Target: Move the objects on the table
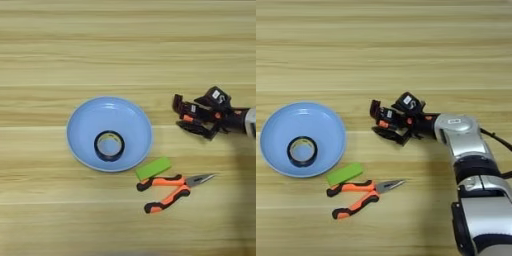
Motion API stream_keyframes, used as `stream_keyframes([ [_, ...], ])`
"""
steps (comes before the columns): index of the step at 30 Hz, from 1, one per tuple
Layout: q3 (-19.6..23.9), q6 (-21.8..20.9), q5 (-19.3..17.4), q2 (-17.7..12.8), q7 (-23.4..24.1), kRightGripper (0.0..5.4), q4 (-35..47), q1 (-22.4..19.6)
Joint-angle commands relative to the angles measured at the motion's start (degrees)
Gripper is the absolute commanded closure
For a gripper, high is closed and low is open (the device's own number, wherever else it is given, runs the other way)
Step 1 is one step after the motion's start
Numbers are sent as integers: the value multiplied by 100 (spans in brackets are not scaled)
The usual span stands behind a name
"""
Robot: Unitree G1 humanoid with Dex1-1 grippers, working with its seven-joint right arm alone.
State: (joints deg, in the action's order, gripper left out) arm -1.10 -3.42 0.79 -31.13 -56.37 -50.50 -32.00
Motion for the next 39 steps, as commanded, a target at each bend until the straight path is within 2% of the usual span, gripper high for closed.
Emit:
stream_keyframes([
  [1, 35, -2, 28, -164, 203, 4, 163, -544],
  [16, -209, 162, 289, -138, 280, 4, -81, -622],
  [34, -333, 372, 293, -201, 92, 4, -14, -613],
  [39, -376, 472, 302, -239, -30, 49, 44, -577],
])
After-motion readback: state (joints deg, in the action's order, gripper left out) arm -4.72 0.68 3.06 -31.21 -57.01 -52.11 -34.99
